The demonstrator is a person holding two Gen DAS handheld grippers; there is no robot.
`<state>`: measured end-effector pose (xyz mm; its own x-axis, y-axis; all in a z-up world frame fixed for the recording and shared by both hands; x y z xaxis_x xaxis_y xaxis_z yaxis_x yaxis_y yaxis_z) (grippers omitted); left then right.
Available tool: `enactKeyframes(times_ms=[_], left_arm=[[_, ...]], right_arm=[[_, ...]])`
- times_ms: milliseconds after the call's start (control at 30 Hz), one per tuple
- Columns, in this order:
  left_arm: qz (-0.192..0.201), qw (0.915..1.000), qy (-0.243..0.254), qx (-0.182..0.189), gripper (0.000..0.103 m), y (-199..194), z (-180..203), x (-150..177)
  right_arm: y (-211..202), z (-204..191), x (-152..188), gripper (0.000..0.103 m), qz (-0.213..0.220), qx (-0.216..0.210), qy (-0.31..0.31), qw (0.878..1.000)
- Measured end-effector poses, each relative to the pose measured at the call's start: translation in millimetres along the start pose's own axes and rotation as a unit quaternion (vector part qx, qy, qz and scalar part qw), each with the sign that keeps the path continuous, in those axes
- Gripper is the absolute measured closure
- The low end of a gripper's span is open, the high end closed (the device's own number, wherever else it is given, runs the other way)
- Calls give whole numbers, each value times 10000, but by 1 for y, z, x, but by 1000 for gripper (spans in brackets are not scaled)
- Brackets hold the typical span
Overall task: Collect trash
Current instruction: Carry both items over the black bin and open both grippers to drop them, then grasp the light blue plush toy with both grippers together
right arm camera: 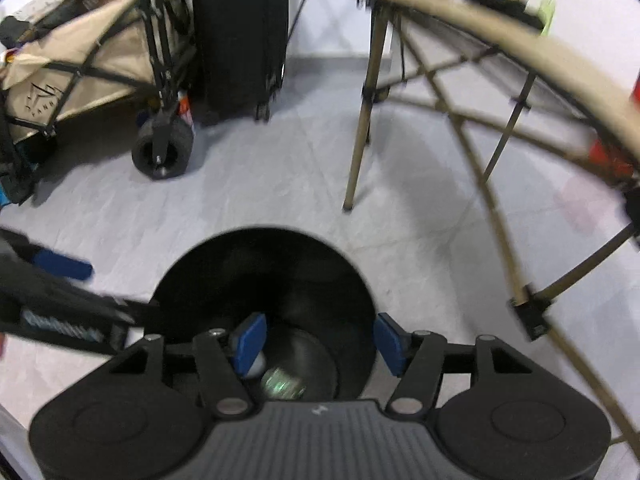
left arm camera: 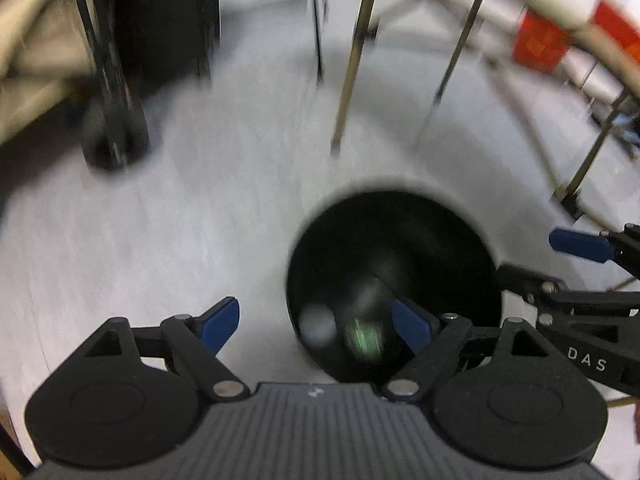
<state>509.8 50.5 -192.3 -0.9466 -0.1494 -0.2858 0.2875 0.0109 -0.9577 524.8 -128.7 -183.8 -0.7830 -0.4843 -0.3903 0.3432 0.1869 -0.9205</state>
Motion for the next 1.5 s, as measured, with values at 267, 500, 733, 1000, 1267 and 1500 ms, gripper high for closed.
enactKeyframes(times_ms=[267, 500, 733, 1000, 1267, 1500], left_arm=[[2802, 9537, 790, 749, 1, -132, 55, 10], [3368, 9176, 1489, 1498, 1, -165, 158, 16], [2729, 9187, 2089, 1947, 9, -135, 262, -49], [1530, 9245, 2034, 2837, 38, -73, 305, -111], [890, 9063, 1638, 3793, 49, -51, 321, -134], [968, 8943, 1821, 3970, 64, -52, 331, -120]], right_arm=[[-157, 49, 40, 37, 2123, 391, 580, 9747], [-229, 149, 108, 31, 3017, 1350, 2080, 9206], [-196, 241, 103, 45, 2856, 371, 3570, 8886], [-155, 271, 76, 59, 2792, -344, 4229, 8614], [-126, 280, 68, 65, 2589, -358, 4425, 8578], [-122, 285, 71, 73, 2564, -631, 4471, 8546]])
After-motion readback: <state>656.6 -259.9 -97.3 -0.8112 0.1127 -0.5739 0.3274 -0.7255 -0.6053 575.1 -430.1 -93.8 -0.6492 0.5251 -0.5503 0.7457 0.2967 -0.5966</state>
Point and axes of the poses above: each gripper's, at about its wrist camera, not at the fingertips, and y roughly the way its jaws point, z to its right, x to its underside, the point moved 7 cm from there along y, roughly the way its jaws point, and after that the axes turned 14 degrees about -z, right-handed, at the moved point
